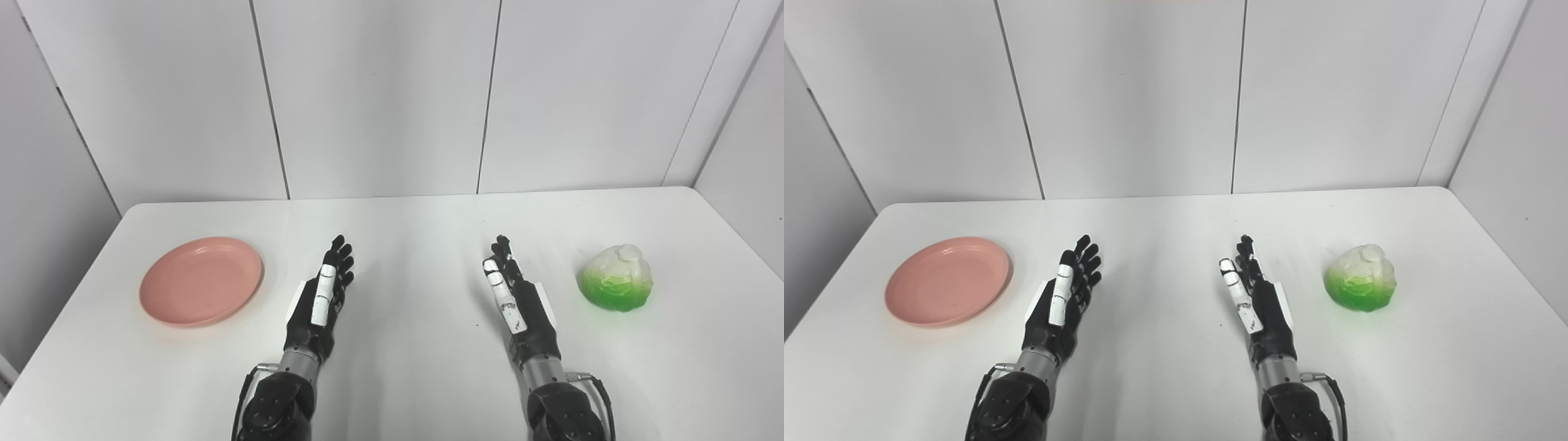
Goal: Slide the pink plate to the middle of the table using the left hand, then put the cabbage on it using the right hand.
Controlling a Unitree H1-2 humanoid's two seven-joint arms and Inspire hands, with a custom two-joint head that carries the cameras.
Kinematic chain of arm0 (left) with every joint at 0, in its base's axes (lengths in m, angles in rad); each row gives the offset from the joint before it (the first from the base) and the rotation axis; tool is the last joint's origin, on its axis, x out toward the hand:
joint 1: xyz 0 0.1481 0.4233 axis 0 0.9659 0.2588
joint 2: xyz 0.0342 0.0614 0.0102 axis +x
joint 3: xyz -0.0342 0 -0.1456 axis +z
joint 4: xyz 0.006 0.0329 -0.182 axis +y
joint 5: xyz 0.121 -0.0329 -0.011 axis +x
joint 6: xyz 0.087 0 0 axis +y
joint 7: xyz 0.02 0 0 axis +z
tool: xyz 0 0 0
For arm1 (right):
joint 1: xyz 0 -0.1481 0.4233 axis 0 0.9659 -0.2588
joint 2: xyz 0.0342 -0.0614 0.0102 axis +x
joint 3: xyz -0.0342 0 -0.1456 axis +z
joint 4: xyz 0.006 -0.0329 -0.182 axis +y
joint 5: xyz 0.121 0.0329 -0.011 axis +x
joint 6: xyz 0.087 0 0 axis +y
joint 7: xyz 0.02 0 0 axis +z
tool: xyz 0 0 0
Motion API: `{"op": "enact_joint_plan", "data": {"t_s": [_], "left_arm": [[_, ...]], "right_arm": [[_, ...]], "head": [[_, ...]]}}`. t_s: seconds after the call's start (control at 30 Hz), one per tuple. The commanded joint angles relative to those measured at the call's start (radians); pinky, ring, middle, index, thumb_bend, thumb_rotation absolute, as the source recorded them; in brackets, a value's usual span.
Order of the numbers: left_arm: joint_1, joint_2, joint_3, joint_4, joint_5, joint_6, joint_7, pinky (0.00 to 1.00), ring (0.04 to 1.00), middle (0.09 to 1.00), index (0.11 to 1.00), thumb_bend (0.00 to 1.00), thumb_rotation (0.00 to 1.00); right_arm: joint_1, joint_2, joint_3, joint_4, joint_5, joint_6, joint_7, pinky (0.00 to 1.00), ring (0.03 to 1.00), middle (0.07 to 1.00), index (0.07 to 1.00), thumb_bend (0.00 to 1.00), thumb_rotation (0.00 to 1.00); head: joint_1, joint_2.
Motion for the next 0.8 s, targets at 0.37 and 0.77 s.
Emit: {"op": "enact_joint_plan", "data": {"t_s": [0.37, 0.77], "left_arm": [[0.009, 0.002, -0.002, 0.017, 0.009, -0.025, 0.002, 1.00, 1.000, 1.000, 1.000, 0.82, 1.00], [0.004, 0.000, 0.012, -0.014, 0.001, -0.009, 0.013, 1.00, 1.000, 1.000, 1.000, 0.83, 1.00]], "right_arm": [[-0.033, 0.004, 0.002, -0.041, -0.004, -0.004, 0.008, 1.00, 1.000, 0.986, 1.000, 0.66, 0.84], [-0.029, -0.003, -0.001, -0.028, -0.003, -0.025, 0.011, 1.00, 0.998, 0.980, 1.000, 0.63, 0.89]], "head": [[0.000, -0.002], [0.099, -0.027]]}}
